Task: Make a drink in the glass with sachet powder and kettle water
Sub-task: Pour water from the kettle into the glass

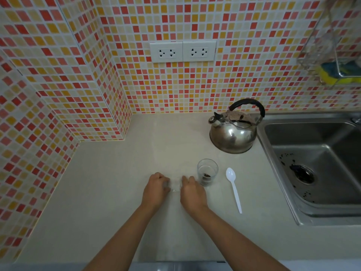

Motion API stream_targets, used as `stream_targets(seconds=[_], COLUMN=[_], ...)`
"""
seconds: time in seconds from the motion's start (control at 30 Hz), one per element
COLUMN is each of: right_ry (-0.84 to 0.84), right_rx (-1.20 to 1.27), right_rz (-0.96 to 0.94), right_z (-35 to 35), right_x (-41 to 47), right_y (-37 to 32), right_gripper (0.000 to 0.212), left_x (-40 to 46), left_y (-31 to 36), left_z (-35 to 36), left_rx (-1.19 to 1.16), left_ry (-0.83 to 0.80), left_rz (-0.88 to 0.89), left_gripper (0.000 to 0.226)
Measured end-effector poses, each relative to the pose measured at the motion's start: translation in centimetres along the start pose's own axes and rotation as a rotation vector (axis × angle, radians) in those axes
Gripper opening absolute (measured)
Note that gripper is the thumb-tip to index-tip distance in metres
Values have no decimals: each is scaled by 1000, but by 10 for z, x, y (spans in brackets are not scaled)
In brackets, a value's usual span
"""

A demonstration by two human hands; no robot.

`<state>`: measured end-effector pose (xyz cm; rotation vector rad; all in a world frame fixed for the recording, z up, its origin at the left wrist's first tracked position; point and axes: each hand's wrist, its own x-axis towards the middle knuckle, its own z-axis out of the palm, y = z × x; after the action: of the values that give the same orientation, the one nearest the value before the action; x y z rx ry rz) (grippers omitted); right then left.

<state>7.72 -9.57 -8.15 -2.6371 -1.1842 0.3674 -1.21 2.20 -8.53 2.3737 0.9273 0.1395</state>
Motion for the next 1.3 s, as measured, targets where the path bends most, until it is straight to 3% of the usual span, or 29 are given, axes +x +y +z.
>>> stream_targets(seconds=[0.23,0.4,0.47,0.63,0.87,1.1,1.3], right_ry=[82,535,631,552,329,65,73], right_rx=[10,170,222,180,-57,-129,210], right_rz=[-107,-217,-189,3,-5,-82,-114], right_z=[-28,-94,-130,-210,-252,-254,-252], right_x=[-25,-44,-35,14,111,182,202], right_y=[-3,12,36,110,181,207,212], right_gripper=[38,25,29,50,73,62,49], left_x=[7,49,71,123,176,196,200], left_y=[6,50,79,158,220,249,251], left_z=[-8,-37,-50,-62,-43,-21,-20], left_rx=[-44,-88,-101,-93,32,120,150], left_ry=[111,214,235,200,63,1,-15], left_rz=[15,127,157,216,191,124,31], left_gripper=[26,22,23,34,47,41,23])
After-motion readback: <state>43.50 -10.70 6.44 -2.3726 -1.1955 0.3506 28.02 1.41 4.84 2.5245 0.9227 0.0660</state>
